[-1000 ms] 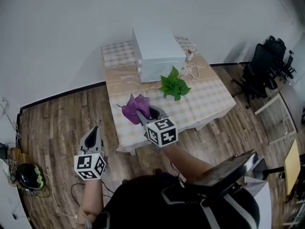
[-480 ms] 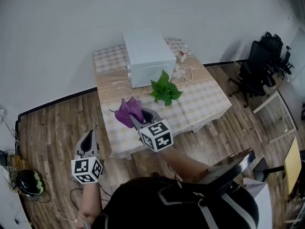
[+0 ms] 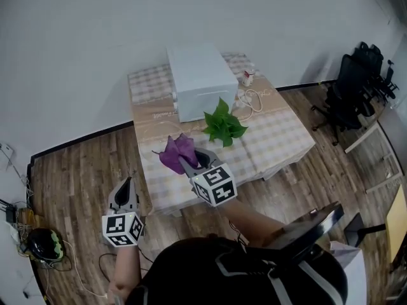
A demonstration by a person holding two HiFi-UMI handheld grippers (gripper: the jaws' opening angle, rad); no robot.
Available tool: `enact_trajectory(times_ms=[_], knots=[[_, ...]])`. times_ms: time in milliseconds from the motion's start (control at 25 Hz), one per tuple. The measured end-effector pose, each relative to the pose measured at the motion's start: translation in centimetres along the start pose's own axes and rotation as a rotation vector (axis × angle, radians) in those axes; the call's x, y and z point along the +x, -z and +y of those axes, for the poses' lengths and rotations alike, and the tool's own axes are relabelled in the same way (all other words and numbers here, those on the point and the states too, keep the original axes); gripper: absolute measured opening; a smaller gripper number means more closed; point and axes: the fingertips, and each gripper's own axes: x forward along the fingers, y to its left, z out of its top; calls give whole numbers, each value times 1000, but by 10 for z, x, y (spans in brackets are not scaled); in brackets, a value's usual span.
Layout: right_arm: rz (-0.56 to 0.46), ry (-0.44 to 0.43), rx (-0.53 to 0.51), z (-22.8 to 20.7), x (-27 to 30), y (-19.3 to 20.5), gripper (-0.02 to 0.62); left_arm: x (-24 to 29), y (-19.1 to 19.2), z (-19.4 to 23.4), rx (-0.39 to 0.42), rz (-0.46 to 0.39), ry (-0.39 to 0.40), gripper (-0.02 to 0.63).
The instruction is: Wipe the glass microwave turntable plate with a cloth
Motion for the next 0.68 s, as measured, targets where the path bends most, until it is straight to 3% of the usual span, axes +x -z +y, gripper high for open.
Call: enact_trajectory(times_ms=[520,680], knots=[[-15,-15,10,-2,-2,-1,130,-3,-1,-2,-4,3,-28,3],[-13,-18,21,-4,-3,0,130,-4,-8,-7,64,-4,-34,3]])
